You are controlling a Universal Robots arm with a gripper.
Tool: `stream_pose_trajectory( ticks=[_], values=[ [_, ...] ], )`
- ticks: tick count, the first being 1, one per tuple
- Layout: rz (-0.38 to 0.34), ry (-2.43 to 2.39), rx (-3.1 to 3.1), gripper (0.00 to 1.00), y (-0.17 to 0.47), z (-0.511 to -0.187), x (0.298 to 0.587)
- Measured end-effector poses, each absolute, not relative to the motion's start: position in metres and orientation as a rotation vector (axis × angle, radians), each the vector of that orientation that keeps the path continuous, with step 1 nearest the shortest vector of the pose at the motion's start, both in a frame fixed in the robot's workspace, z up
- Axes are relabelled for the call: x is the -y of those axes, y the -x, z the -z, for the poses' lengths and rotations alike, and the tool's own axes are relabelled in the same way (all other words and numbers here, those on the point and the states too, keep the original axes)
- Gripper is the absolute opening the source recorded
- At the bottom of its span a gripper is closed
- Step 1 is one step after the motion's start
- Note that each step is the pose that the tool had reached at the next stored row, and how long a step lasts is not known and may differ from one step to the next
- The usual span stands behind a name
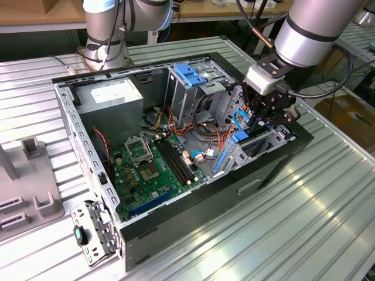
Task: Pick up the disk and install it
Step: 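Insert the first disk wire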
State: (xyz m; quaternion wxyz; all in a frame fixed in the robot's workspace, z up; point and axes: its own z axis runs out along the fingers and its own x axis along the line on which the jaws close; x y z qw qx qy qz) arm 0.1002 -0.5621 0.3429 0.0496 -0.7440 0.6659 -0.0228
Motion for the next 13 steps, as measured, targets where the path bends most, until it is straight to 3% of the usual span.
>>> stream_pose_trajectory(
  ticks=[13],
  values=[
    [0.069, 2.266, -2.028, 0.16, -0.1002, -0.3392, 0.5623]
  ],
)
